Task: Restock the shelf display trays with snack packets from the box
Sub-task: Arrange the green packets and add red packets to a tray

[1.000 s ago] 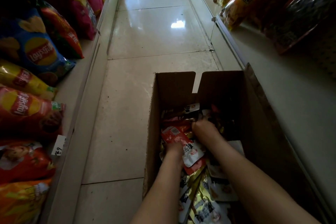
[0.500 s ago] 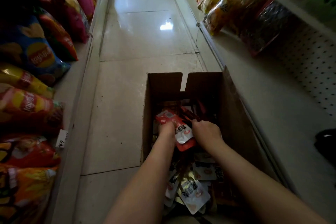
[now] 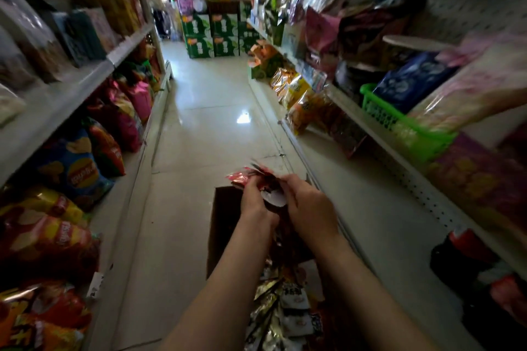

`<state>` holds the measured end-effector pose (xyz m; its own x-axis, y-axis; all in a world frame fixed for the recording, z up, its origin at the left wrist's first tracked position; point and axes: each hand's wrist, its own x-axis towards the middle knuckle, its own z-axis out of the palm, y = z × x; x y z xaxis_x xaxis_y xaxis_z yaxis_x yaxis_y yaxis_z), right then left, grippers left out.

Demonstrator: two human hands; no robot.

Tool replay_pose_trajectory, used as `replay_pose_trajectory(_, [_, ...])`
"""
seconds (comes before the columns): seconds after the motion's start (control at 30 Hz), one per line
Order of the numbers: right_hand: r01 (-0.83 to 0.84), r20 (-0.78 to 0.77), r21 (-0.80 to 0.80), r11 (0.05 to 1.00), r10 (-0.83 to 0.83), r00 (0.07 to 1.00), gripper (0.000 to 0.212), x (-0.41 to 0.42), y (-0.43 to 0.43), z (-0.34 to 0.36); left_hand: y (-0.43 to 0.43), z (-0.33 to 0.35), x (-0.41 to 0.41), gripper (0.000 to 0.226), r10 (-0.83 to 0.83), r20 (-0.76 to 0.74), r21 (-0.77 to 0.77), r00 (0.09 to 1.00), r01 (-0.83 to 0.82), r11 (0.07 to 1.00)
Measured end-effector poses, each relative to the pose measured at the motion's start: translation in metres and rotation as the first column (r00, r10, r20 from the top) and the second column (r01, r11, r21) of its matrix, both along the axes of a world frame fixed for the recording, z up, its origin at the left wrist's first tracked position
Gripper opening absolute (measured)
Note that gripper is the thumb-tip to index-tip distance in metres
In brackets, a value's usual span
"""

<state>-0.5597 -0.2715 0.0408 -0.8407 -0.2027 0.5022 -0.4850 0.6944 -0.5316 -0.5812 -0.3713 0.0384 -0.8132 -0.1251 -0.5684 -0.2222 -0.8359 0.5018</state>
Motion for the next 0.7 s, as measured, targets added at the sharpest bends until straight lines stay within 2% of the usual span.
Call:
replay_pose_trajectory(0.07, [-0.096,-0.008,-0.114,0.989,0.096,0.995,0.026,0.005,0.004,0.012,0.01,0.028,-0.006,0.038,0.039,-0.064,0.063,0.997,-0.034,0.997])
replay_pose_trajectory(0.13, [-0.147,-0.013,-0.185,0.972,0.148,0.989,0.025,0.01,0.015,0.028,0.023,0.058,-0.005,0.06,0.027,-0.108,0.048,0.994,-0.022,0.999])
replay_pose_trajectory(0.2, [-0.156,-0.01,-0.174,0.972,0.157,0.988,0.026,0.011,0.025,0.036,0.03,0.069,-0.002,0.074,0.031,-0.14,0.083,0.99,-0.019,0.996])
replay_pose_trajectory(0.27, [-0.153,-0.02,-0.169,0.974,0.152,0.988,0.029,0.01,0.04,0.047,0.043,0.087,0.004,0.078,-0.015,-0.194,0.083,0.981,0.032,0.996])
replay_pose_trajectory(0.33, [-0.153,-0.052,-0.197,0.968,0.145,0.988,0.029,0.011,0.051,0.057,0.053,0.097,0.004,0.068,-0.075,-0.239,0.04,0.968,0.087,0.995])
replay_pose_trajectory(0.4, [-0.137,-0.107,-0.253,0.958,0.113,0.988,0.027,0.012,0.064,0.072,0.071,0.115,0.007,0.043,-0.145,-0.248,-0.042,0.958,0.139,0.989])
replay_pose_trajectory(0.53, [-0.011,-0.139,-0.341,0.94,-0.039,0.99,0.026,0.014,0.085,0.11,0.111,0.143,0.014,0.017,-0.115,-0.339,-0.078,0.934,0.093,0.993])
replay_pose_trajectory(0.63, [0.15,-0.054,-0.422,0.894,-0.19,0.98,0.053,0.017,0.107,0.131,0.138,0.159,0.024,0.016,-0.105,-0.452,-0.048,0.886,0.093,0.995])
replay_pose_trajectory(0.7, [0.19,0.087,-0.532,0.825,-0.169,0.982,0.067,0.021,0.124,0.14,0.152,0.167,0.035,0.013,-0.135,-0.511,-0.045,0.849,0.131,0.99])
